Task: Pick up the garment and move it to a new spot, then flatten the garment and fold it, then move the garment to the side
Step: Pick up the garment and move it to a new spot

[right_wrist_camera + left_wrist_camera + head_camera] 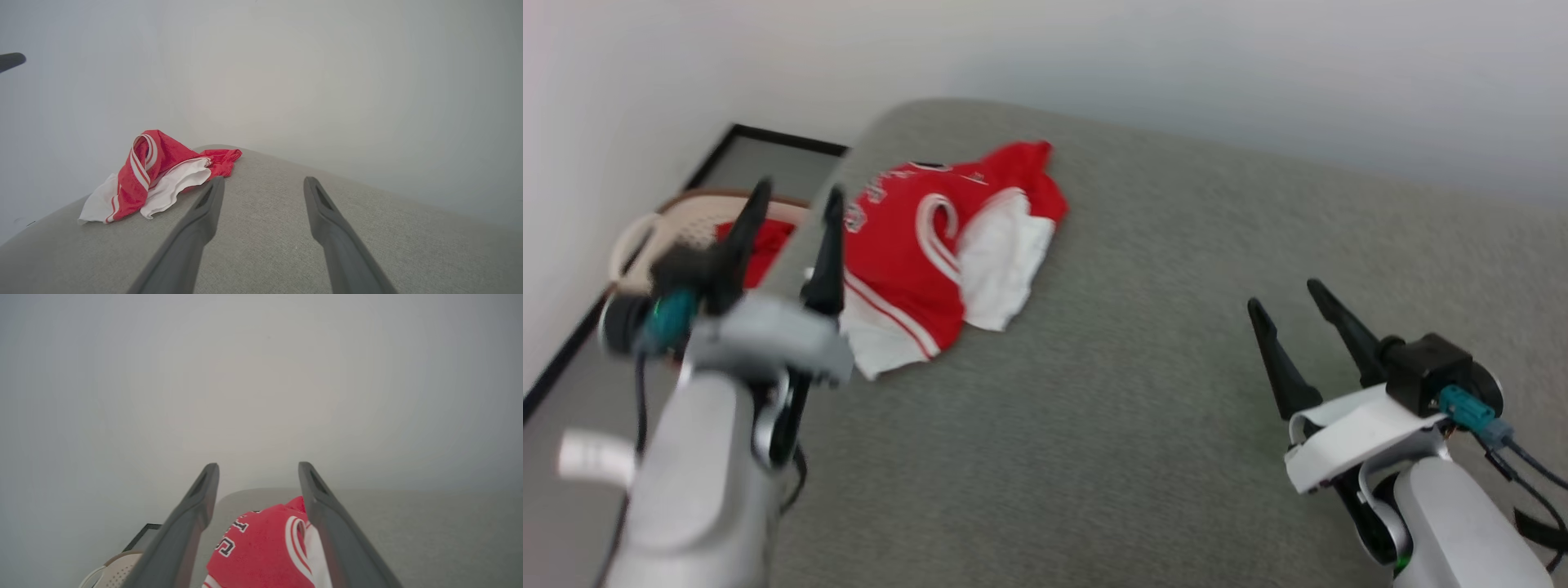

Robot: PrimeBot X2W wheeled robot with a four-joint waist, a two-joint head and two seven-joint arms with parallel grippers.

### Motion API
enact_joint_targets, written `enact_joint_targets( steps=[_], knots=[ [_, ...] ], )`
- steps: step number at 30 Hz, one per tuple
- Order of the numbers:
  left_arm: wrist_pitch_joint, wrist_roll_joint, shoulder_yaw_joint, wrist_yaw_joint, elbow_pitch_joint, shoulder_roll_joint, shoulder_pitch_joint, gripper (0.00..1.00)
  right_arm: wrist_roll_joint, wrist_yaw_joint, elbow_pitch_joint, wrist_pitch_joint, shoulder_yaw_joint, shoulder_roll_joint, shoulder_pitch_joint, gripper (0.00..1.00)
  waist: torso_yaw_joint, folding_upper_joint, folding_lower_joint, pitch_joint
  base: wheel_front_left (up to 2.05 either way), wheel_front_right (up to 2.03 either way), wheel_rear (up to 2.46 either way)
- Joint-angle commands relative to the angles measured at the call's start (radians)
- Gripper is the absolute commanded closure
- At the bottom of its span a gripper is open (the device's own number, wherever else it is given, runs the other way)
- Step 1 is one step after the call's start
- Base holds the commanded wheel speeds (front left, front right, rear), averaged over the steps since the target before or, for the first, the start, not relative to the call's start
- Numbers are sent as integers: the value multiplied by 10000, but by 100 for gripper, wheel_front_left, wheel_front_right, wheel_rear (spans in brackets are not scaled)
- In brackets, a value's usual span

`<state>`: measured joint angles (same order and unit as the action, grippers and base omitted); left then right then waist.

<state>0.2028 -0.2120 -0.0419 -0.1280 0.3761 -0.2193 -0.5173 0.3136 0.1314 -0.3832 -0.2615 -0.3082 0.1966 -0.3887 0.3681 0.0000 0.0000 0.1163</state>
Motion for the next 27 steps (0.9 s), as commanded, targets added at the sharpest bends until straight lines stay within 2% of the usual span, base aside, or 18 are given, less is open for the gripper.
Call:
enact_joint_targets(
  steps=[1, 3, 5, 9, 11, 17, 22, 27],
  knots=[
    [-396, -242, -293, -33, 515, -234, -611, 0, -54, -14, 47, -47, -19, 16, -236, 0, -1381, 0, 0, 1402, 0, 0, 0],
    [-927, -470, -806, -13, 1333, -622, -1510, 0, -69, -14, 97, -47, -33, -15, -429, 0, -1700, 0, 0, 1698, 0, 0, 0],
    [-1661, -1096, -1339, -14, 2121, -733, -2239, 0, -96, -14, 166, -47, -17, -68, -620, 0, -2020, 0, 0, 1979, 0, 0, 0],
    [-3707, -2434, -2322, -12, 3582, -1342, -3377, 0, -117, -14, 281, -49, 88, -214, -830, 0, -2561, 0, 0, 2338, 0, 0, 0],
    [-4366, -2519, -2897, -11, 4070, -1724, -3777, 0, -143, -14, 340, -49, 116, -314, -911, 0, -2813, 0, 0, 2470, 0, 0, 0],
    [-5720, -3178, -3212, -10, 5719, -2195, -4717, 0, -192, -14, 524, -48, 170, -419, -1039, 0, -3327, 0, 0, 2844, 0, 0, 0],
    [-6434, -3395, -3379, -12, 6597, -2204, -5152, 0, -229, -14, 650, -48, 121, -465, -1161, 0, -3581, 0, 0, 3149, 0, 0, 0],
    [-7335, -3761, -3936, -23, 7074, -2222, -5229, 0, -268, -14, 807, -48, 13, -528, -1403, 0, -3810, 0, 0, 3491, 0, 0, 0]
  ],
)
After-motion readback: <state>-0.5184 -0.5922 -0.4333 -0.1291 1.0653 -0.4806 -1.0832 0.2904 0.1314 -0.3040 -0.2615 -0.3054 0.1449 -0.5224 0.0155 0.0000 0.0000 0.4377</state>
